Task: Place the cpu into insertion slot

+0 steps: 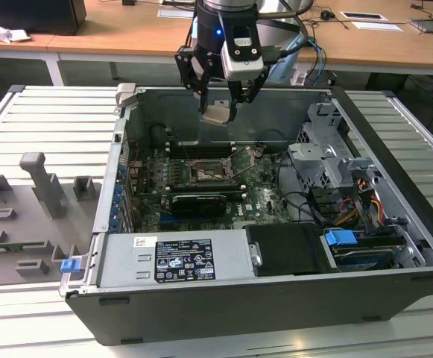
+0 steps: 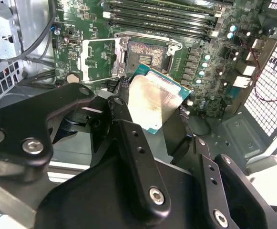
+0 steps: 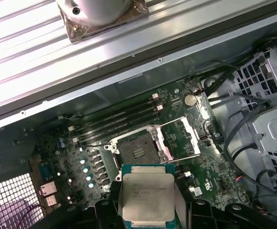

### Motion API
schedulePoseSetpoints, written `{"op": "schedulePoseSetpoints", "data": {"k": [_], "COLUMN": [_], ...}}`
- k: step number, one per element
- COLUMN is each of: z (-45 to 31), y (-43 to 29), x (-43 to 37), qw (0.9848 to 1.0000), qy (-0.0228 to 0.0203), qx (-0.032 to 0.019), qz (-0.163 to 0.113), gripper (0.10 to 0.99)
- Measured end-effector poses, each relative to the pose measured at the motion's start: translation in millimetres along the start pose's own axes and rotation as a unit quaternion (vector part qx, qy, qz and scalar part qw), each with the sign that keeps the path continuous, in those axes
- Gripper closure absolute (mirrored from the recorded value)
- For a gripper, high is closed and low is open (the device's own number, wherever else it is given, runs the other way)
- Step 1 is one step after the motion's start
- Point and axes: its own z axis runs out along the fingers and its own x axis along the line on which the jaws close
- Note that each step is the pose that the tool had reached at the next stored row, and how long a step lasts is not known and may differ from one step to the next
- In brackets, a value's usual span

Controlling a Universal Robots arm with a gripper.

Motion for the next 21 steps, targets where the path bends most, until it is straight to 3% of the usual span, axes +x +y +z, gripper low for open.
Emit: {"op": "schedulePoseSetpoints", "data": {"k": [21], "z": [2.7], "y": [-0.2], "x": [0.0], "qw": [0.9993], "qy": [-0.0034], "qx": [-0.0007], "qz": [0.037], "gripper": [0.557]}}
